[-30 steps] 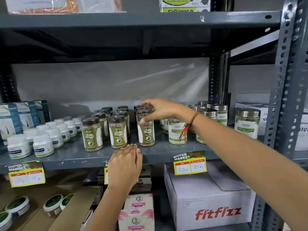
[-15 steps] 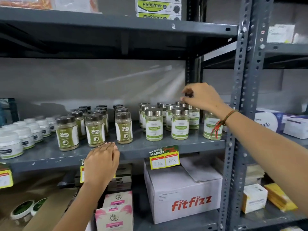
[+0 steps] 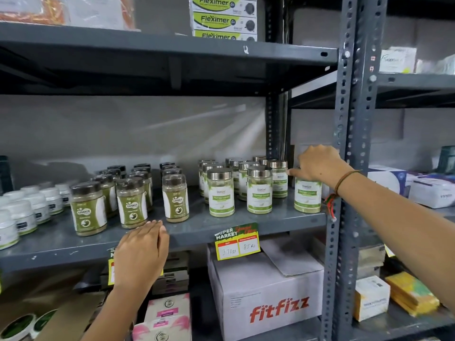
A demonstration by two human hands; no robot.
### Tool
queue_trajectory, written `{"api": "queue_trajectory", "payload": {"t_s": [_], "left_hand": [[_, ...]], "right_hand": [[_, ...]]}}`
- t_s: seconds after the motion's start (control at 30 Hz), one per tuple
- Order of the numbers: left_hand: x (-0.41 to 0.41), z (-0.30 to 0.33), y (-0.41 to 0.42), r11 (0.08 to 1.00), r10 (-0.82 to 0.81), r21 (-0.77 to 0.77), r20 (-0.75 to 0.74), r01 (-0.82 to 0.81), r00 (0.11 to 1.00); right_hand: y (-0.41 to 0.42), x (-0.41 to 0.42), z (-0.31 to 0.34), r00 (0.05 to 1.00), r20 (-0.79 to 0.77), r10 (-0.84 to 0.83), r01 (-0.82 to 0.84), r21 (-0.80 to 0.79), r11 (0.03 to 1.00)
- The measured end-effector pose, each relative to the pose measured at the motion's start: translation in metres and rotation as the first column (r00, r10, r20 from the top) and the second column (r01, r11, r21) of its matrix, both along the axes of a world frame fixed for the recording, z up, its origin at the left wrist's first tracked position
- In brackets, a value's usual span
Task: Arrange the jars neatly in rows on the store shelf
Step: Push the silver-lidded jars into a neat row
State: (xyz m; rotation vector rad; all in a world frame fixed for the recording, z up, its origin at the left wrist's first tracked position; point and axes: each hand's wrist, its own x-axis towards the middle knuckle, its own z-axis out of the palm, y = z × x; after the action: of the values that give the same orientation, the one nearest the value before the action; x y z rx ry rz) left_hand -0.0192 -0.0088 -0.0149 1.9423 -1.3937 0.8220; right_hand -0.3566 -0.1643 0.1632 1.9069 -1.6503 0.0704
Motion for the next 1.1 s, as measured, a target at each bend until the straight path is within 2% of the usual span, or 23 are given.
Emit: {"api": "queue_trajectory", "payload": {"t_s": [0.3,0.63,0.87,1.1], "left_hand": [[-0.001,0.0,0.0,1.0,-0.006,0.014,-0.015,0.006,1.0],[-0.003,0.002,0.0,0.999,-0.008,0.035,-0.022,0.008,1.0],[-0.002,0.0,0.0,1.0,-0.007,0.011,-0.017,0.007,1.0],[-0.001,0.0,-0.001,1.0,-0.009,0.015,-0.019,0.009,1.0]], "right_hand": [[-0.01,-0.003,-0.004,0.984,0.149,0.094,-0.095,0.001,0.995],[-0.026,-0.01,-0.013,0.878,0.392,0.274,-0.303,0.012,0.953],[-0.03,-0.01,-0.013,0.827,0.467,0.314,-0.381,0.055,0.923],[-0.034,-0.01,-0.015,0.83,0.46,0.316,-0.387,0.065,0.92]]}}
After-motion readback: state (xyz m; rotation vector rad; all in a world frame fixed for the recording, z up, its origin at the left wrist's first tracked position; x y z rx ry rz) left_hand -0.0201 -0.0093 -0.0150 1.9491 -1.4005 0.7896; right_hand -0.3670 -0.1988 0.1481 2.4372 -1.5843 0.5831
